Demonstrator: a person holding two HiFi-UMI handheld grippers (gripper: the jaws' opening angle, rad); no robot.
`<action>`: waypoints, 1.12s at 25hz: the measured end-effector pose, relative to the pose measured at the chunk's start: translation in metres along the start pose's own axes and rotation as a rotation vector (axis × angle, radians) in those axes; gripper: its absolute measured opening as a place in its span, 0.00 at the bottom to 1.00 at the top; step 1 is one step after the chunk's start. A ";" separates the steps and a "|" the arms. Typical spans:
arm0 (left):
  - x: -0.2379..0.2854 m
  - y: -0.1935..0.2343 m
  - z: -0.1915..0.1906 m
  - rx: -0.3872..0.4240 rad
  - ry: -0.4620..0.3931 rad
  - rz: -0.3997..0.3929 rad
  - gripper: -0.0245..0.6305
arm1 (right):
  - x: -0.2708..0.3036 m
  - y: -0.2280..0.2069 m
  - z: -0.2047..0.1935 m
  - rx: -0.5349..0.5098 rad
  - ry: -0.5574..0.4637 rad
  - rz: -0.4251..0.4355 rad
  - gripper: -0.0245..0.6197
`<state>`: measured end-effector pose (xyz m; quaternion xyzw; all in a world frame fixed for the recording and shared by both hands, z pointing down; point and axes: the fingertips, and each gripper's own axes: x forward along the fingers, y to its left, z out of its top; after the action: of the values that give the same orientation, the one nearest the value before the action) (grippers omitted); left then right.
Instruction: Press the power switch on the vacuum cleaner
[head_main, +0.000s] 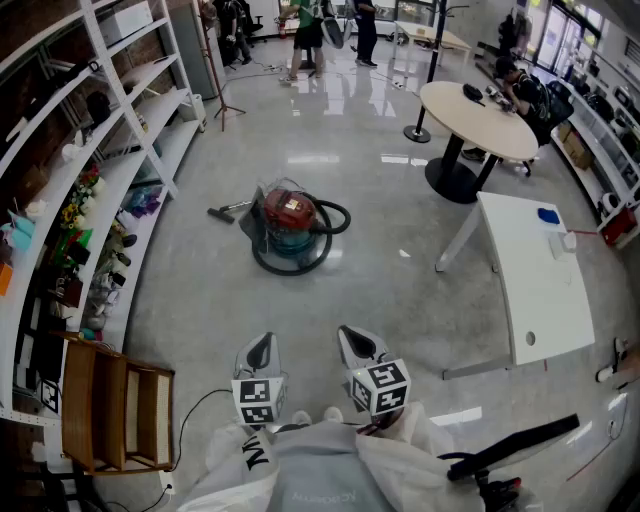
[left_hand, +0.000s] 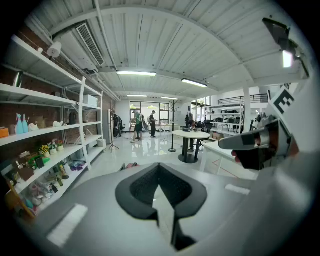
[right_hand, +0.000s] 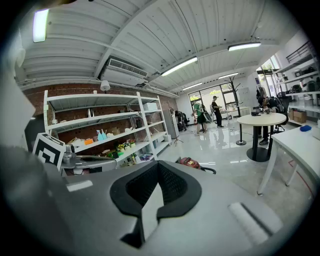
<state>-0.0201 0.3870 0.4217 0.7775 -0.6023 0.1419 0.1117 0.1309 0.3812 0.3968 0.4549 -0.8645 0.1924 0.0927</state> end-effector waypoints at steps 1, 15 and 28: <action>-0.001 -0.001 -0.001 -0.002 0.004 0.003 0.04 | -0.001 0.000 0.000 -0.001 0.002 0.003 0.04; 0.002 -0.017 -0.001 0.005 0.003 0.008 0.04 | -0.009 -0.018 -0.005 0.038 -0.001 0.016 0.04; 0.010 -0.019 0.001 0.021 0.003 -0.006 0.04 | -0.007 -0.024 -0.008 0.065 -0.003 0.006 0.04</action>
<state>0.0006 0.3826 0.4244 0.7803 -0.5981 0.1492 0.1052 0.1547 0.3775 0.4076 0.4553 -0.8594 0.2198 0.0758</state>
